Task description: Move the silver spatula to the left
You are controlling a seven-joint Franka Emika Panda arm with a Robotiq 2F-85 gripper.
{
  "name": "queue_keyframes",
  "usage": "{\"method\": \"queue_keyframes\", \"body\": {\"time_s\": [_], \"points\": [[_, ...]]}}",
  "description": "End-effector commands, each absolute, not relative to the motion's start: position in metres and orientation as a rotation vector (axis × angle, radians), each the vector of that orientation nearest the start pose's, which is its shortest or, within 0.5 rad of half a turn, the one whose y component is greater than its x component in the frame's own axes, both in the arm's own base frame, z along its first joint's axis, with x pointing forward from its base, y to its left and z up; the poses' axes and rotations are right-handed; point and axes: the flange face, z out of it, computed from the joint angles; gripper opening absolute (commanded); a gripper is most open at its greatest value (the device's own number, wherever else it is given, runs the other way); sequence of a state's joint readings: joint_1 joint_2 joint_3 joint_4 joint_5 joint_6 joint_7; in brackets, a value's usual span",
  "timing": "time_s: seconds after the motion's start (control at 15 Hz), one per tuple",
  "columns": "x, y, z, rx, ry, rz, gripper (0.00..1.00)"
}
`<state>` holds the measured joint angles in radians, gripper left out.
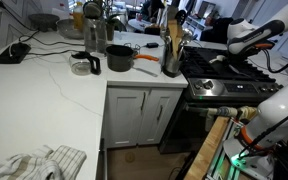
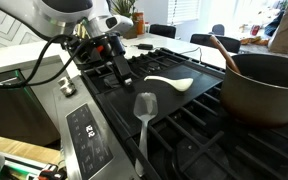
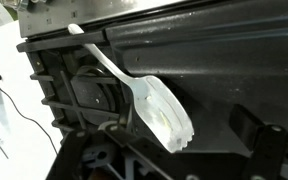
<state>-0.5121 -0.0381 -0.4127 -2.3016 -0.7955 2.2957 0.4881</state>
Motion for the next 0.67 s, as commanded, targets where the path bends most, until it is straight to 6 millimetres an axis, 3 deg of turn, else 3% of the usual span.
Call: {"method": "queue_keyframes", "body": {"time_s": [0.0,0.07,0.13,0.2,0.33,0.53,0.6], "points": [[0.310,-0.438,0.354,2.309,-1.137,-0.118,1.00],[0.312,-0.442,0.353,2.306,-1.143,-0.116,1.00],[0.313,-0.445,0.350,2.305,-1.146,-0.116,0.88],[0.314,-0.449,0.348,2.303,-1.150,-0.118,0.84],[0.316,-0.455,0.345,2.299,-1.154,-0.121,0.62],[0.318,-0.462,0.342,2.288,-1.165,-0.131,0.48],[0.318,-0.464,0.341,2.286,-1.169,-0.134,0.35]]}}
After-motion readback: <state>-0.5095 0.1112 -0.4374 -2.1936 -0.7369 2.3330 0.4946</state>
